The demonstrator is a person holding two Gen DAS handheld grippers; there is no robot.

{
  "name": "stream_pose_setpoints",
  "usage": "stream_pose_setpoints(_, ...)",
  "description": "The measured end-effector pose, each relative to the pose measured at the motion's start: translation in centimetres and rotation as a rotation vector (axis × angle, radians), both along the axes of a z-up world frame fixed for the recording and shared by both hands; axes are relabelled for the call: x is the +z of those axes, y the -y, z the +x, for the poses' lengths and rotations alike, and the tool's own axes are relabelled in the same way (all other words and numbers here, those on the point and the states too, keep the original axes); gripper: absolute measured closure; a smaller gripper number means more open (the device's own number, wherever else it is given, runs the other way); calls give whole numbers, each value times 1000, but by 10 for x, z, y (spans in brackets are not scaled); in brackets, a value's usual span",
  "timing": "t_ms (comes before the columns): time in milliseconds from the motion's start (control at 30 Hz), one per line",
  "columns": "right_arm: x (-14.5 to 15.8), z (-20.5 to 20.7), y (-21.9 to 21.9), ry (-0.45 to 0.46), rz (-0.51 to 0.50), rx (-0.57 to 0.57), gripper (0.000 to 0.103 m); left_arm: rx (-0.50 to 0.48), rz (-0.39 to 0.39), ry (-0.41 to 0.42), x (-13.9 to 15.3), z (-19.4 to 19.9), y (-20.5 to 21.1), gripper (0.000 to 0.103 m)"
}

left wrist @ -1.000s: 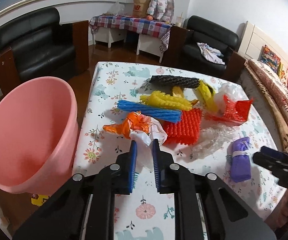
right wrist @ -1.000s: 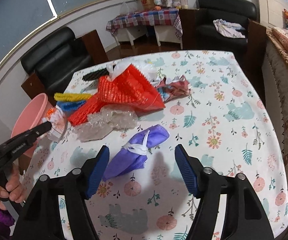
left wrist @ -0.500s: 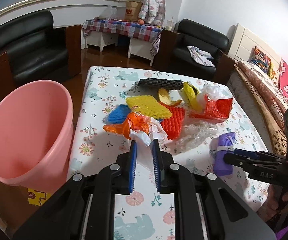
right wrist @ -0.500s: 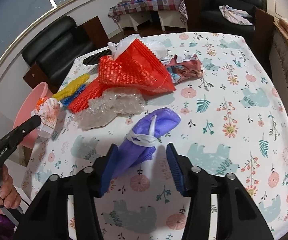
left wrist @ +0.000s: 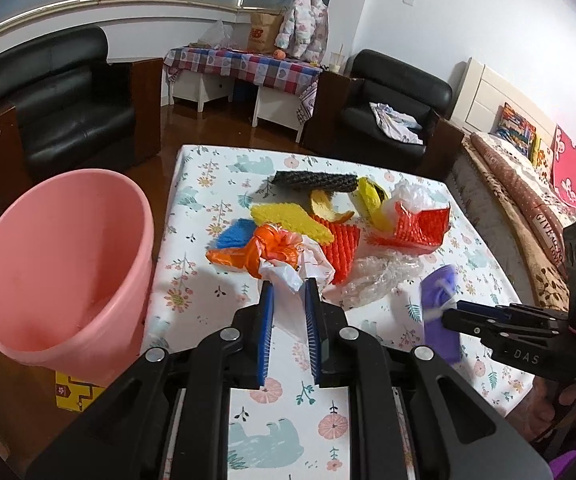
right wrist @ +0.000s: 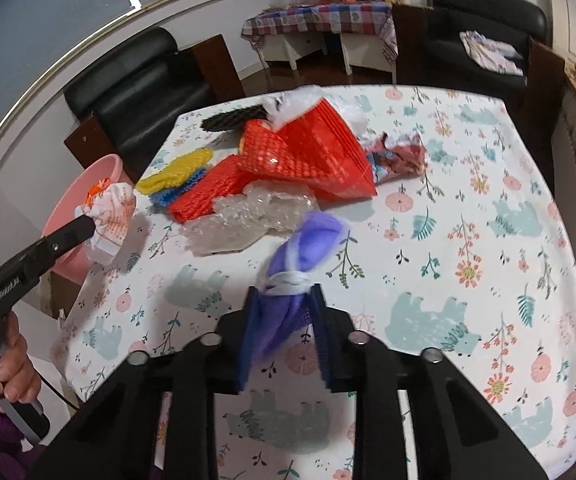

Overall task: Collect trash
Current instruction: 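Close left tool on orange-white bag while right tool closes on purple bag, then carry both bags over the pink bucket and open both tools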

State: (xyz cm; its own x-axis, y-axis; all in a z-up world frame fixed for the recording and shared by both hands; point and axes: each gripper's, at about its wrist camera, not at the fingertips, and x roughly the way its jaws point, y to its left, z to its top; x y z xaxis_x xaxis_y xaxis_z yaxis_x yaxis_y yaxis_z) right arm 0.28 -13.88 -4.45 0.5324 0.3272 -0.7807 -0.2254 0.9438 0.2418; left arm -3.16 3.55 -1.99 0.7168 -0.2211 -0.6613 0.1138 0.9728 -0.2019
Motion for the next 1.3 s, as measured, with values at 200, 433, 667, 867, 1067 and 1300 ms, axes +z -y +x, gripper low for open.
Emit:
stream_pose_setpoints(200, 16, -7, -8, 54, -10, 39, 102, 29, -11, 24, 8, -6, -13, 88)
stream_pose_setpoints(433, 20, -9, -4, 52, -4, 42, 103, 56, -22, 35, 11, -14, -26, 88)
stream_pose_setpoints(667, 11, -20, 4, -4, -20, 94, 45, 47, -33, 39, 11, -14, -27, 88)
stream_pose_setpoints(867, -6, -21, -4, -59, -61, 148, 45, 42, -31, 37, 10, -16, -28, 88)
stream_pose_setpoints(1067, -19, -18, -11, -103, -99, 175, 71, 50, -27, 33, 9, -19, -31, 88)
stream_pose_setpoints(1300, -3, -20, -19, -43, -44, 214, 80, 71, -40, 48, 12, -22, -38, 88)
